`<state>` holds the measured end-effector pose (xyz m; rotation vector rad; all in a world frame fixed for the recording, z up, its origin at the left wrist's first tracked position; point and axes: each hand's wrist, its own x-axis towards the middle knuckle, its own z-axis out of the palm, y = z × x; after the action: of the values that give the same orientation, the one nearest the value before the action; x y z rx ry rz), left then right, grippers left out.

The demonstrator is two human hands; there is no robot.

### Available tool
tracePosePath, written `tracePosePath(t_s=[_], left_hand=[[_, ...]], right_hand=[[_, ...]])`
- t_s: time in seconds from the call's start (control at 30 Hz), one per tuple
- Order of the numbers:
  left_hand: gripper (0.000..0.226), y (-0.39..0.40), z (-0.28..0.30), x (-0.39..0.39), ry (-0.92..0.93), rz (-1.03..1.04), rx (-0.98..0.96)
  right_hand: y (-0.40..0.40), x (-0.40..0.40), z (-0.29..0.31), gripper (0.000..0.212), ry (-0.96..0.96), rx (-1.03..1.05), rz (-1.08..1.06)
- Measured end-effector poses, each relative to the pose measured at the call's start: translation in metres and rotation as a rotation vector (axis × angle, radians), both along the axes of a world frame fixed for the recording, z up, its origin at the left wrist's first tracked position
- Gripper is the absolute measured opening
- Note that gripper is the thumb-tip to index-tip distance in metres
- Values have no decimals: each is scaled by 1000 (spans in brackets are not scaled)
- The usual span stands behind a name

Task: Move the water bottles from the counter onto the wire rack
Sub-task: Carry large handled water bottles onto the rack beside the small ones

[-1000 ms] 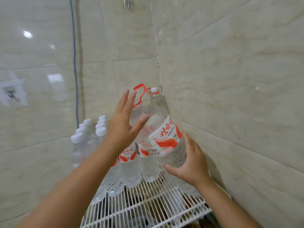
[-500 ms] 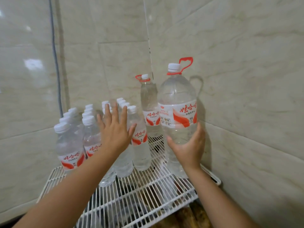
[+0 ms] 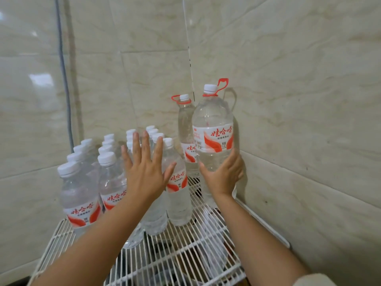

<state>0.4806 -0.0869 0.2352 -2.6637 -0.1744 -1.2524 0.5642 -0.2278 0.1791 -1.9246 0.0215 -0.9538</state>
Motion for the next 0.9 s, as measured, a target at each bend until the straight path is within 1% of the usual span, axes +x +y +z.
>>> tracePosePath(t_s=[0.1,0.2,0.3,0.4,0.5,0.6,0.7,0.8,0.9], left_hand=[[71,4,-6,6,-81,-18,30],[69,9,-13,11,-133,1,58],[69,12,-17,15,-186,4,96],[66,14,-21,18,-241,-3,121],[63,16,-22,19,-245,-25,135],[65,15,-20,18,-230,-23,139],[65,14,-22,17,-202,18,138],[67,11,-18,13,-153,49,112],[66,5,-15,2,-102,73,79]], right_hand=[[9,17,2,105,56,-28,74],[20,33,3,105,38,-17,60],[30,45,4,107,94,-25,74],[40,58,3,110,50,-50,33],[46,67,3,114,46,-98,6],[44,65,1,112,61,-127,36],[38,59,5,105,153,-111,104],[29,50,12,104,270,-189,216],[17,40,16,101,304,-237,240]])
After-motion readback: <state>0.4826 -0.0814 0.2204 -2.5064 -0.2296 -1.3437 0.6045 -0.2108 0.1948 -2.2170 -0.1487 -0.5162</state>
